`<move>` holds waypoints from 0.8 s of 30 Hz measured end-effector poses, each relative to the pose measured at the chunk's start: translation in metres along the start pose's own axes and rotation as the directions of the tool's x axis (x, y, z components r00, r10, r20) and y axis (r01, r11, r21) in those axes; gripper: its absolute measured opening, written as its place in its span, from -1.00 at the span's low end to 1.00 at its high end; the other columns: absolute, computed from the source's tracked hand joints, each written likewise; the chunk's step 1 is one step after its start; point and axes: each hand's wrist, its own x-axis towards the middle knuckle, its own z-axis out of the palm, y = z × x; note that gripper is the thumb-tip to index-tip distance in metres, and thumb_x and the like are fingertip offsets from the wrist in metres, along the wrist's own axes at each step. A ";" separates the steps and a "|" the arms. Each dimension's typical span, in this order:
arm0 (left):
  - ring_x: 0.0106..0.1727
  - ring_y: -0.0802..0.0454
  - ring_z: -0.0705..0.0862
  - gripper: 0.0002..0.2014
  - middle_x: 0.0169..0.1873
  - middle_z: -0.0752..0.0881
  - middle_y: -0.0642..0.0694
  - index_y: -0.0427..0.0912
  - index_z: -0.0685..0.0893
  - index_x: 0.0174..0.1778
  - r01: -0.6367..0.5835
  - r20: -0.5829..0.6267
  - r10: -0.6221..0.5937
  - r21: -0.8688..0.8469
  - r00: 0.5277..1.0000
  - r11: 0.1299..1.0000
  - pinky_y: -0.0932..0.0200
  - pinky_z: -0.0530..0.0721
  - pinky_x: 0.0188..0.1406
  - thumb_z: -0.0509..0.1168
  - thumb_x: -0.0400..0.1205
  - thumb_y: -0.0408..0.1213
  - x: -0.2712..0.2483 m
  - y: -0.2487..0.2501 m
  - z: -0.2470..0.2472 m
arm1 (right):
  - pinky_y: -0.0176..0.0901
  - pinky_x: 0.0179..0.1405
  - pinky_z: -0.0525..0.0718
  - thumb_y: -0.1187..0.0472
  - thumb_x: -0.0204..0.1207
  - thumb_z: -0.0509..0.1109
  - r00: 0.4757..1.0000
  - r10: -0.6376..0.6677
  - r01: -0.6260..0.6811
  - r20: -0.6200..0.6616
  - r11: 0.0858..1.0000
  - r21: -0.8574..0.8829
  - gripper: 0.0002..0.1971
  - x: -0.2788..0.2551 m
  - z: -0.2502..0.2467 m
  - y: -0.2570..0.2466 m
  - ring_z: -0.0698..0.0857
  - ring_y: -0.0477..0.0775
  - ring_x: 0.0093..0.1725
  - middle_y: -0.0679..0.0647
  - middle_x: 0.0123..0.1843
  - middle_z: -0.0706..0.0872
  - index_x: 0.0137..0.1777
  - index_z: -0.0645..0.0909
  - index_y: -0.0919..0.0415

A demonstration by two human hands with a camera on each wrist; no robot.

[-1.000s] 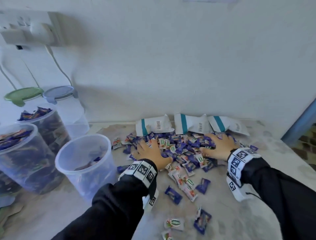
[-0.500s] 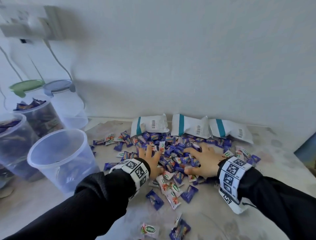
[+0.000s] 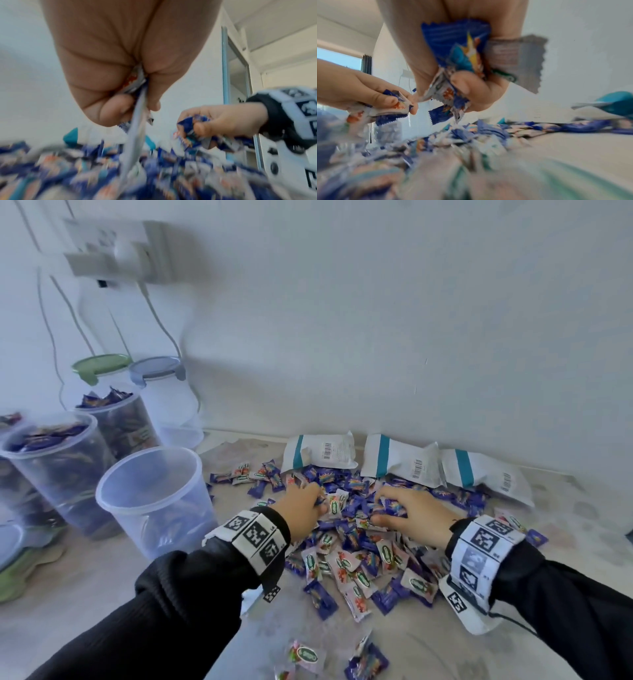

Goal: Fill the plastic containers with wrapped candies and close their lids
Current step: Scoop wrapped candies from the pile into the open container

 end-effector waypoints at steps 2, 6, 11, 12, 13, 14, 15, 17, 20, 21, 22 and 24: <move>-0.03 -0.10 0.51 -0.74 0.22 0.45 -0.31 -0.20 0.42 0.28 -0.056 -0.097 0.041 -0.156 0.994 0.986 0.06 0.50 0.11 0.05 0.74 -0.17 -0.014 -0.005 -0.015 | -0.25 -0.20 0.33 -0.08 0.53 0.38 0.998 -0.037 0.040 -0.041 0.997 0.068 -0.66 0.004 -0.003 -0.011 0.57 -0.05 0.06 0.02 0.14 0.67 0.22 0.56 0.05; -0.19 0.04 0.47 -0.83 -0.03 0.51 -0.16 -0.18 0.50 0.16 -0.262 -0.386 0.151 -0.254 0.910 0.931 0.49 0.43 -0.30 0.11 0.72 -0.22 -0.056 -0.017 -0.054 | -0.49 -0.35 0.39 -0.09 0.50 0.40 0.989 -0.112 0.126 -0.100 0.981 0.150 -0.79 0.014 -0.008 -0.038 0.54 -0.06 -0.28 0.05 -0.21 0.66 0.04 0.52 -0.06; 0.01 -0.02 0.46 -0.87 0.00 0.55 -0.15 -0.26 0.53 0.09 -0.373 -0.644 0.227 -0.100 0.731 0.922 0.47 0.38 -0.04 0.17 0.68 -0.32 -0.108 -0.046 -0.102 | -0.26 -0.09 0.50 -0.11 0.47 0.39 0.977 -0.165 0.192 -0.136 0.957 0.218 -0.71 0.030 -0.005 -0.070 0.68 0.11 -0.01 0.13 0.01 0.74 0.12 0.58 -0.01; 0.06 -0.04 0.45 -0.87 0.04 0.56 -0.16 -0.26 0.53 0.09 -0.351 -0.659 0.224 -0.064 0.718 0.934 0.44 0.37 0.01 0.17 0.68 -0.33 -0.113 -0.057 -0.107 | -0.36 -0.13 0.48 -0.10 0.47 0.39 0.974 -0.180 0.209 -0.139 0.950 0.231 -0.72 0.033 -0.003 -0.076 0.67 0.06 -0.01 0.08 0.01 0.73 0.10 0.58 -0.02; 0.10 -0.04 0.43 -0.87 0.06 0.56 -0.15 -0.27 0.52 0.10 -0.323 -0.668 0.221 -0.031 0.711 0.946 0.43 0.35 0.06 0.17 0.68 -0.35 -0.117 -0.067 -0.111 | -0.45 -0.18 0.46 -0.09 0.47 0.39 0.970 -0.195 0.226 -0.145 0.944 0.240 -0.76 0.035 -0.003 -0.082 0.66 0.02 -0.04 0.04 -0.02 0.72 0.06 0.57 -0.03; 0.11 -0.04 0.41 -0.87 0.05 0.55 -0.11 -0.28 0.52 0.10 -0.297 -0.674 0.223 0.005 0.704 0.955 0.43 0.34 0.09 0.18 0.67 -0.37 -0.119 -0.076 -0.113 | -0.50 -0.21 0.44 -0.11 0.46 0.38 0.966 -0.212 0.244 -0.147 0.938 0.248 -0.77 0.036 -0.002 -0.089 0.65 -0.01 -0.09 0.00 -0.07 0.71 0.01 0.56 -0.05; 0.11 -0.04 0.40 -0.88 0.03 0.55 -0.07 -0.29 0.53 0.10 -0.280 -0.674 0.232 0.039 0.702 0.959 0.41 0.34 0.12 0.18 0.67 -0.39 -0.120 -0.084 -0.113 | -0.47 -0.19 0.46 -0.15 0.42 0.36 0.962 -0.227 0.260 -0.148 0.930 0.260 -0.76 0.038 -0.001 -0.096 0.64 -0.02 -0.12 -0.04 -0.10 0.69 -0.02 0.55 -0.06; 0.12 -0.01 0.40 -0.84 0.02 0.50 -0.01 -0.32 0.53 0.14 -0.253 -0.650 0.229 0.057 0.725 0.966 0.40 0.31 0.17 0.19 0.67 -0.39 -0.121 -0.099 -0.111 | -0.26 -0.05 0.54 -0.24 0.34 0.30 0.959 -0.247 0.277 -0.142 0.921 0.272 -0.68 0.041 -0.001 -0.107 0.67 0.00 -0.09 -0.03 -0.06 0.72 -0.03 0.56 -0.08; 0.18 0.01 0.42 -0.73 0.07 0.49 -0.08 -0.26 0.52 0.24 -0.219 -0.599 0.192 0.028 0.777 0.975 0.44 0.26 0.21 0.19 0.68 -0.22 -0.121 -0.115 -0.107 | -0.32 -0.23 0.53 -0.24 0.33 0.30 0.952 -0.274 0.302 -0.134 0.909 0.288 -0.64 0.044 -0.006 -0.126 0.66 -0.26 -0.23 -0.09 -0.17 0.72 0.00 0.60 -0.04; 0.17 -0.03 0.46 -0.67 0.07 0.52 -0.08 -0.22 0.52 0.24 -0.217 -0.581 0.204 0.048 0.788 0.975 0.34 0.32 0.23 0.17 0.67 -0.09 -0.122 -0.119 -0.106 | -0.46 -0.32 0.47 -0.21 0.34 0.32 0.949 -0.287 0.314 -0.133 0.898 0.309 -0.66 0.045 -0.008 -0.133 0.62 -0.34 -0.32 -0.13 -0.24 0.70 -0.01 0.61 -0.03; 0.14 -0.06 0.49 -0.59 0.06 0.56 -0.09 -0.18 0.53 0.22 -0.216 -0.562 0.227 0.086 0.796 0.973 0.24 0.37 0.22 0.09 0.64 0.05 -0.124 -0.123 -0.105 | -0.53 -0.37 0.44 -0.20 0.34 0.33 0.945 -0.299 0.327 -0.134 0.885 0.331 -0.66 0.047 -0.012 -0.140 0.60 -0.37 -0.38 -0.15 -0.29 0.68 -0.01 0.62 -0.02; 0.10 -0.08 0.51 -0.47 0.06 0.61 -0.08 -0.13 0.56 0.19 -0.213 -0.552 0.256 0.143 0.794 0.967 0.21 0.35 0.16 -0.07 0.57 0.15 -0.128 -0.128 -0.102 | -0.53 -0.42 0.41 -0.13 0.38 0.37 0.935 -0.325 0.355 -0.144 0.864 0.356 -0.69 0.049 -0.019 -0.154 0.56 -0.36 -0.46 -0.15 -0.34 0.65 0.01 0.64 0.04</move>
